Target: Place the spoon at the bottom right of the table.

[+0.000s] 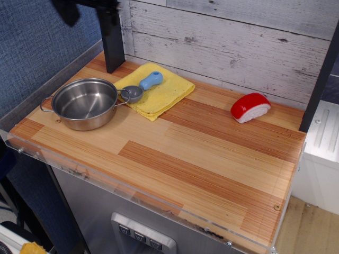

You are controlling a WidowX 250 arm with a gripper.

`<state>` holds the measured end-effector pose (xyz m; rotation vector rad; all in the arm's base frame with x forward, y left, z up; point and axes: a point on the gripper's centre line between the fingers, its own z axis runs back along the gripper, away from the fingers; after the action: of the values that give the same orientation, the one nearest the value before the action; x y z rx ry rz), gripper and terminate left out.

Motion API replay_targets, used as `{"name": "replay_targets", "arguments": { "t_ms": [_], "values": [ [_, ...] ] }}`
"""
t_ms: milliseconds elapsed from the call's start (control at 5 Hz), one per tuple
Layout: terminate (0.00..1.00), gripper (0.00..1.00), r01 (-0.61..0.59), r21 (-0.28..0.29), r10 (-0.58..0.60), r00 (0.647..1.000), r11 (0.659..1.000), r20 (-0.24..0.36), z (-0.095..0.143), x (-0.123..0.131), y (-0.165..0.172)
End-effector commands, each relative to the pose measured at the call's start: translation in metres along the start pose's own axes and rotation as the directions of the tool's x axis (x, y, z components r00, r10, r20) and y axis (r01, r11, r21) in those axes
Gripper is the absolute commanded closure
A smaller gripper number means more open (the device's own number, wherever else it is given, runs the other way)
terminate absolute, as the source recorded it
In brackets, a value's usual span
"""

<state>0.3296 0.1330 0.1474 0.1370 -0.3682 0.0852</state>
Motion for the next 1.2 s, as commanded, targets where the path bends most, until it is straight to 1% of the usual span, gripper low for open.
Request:
{"name": "replay_targets", "arguments": {
  "t_ms": [0,200,400,600,1000],
  "values": [
    [0.00,0.00,0.093,0.019,-0.093,0.995,0.996,0.029,-0.028,0.026,-0.007],
    [0.00,0.00,0.106,0.004,-0.106,0.994,0.994,0.011,-0.049,0.030,-0.015],
    [0.00,0.00,0.114,-0.002,-0.114,0.994,0.994,0.000,-0.063,0.035,-0.025],
    [0.00,0.00,0.112,-0.027,-0.113,0.993,0.993,-0.016,-0.080,0.035,-0.038],
    [0.00,0.00,0.129,-0.051,-0.132,0.989,0.990,-0.060,-0.100,0.024,-0.057]
  ]
}}
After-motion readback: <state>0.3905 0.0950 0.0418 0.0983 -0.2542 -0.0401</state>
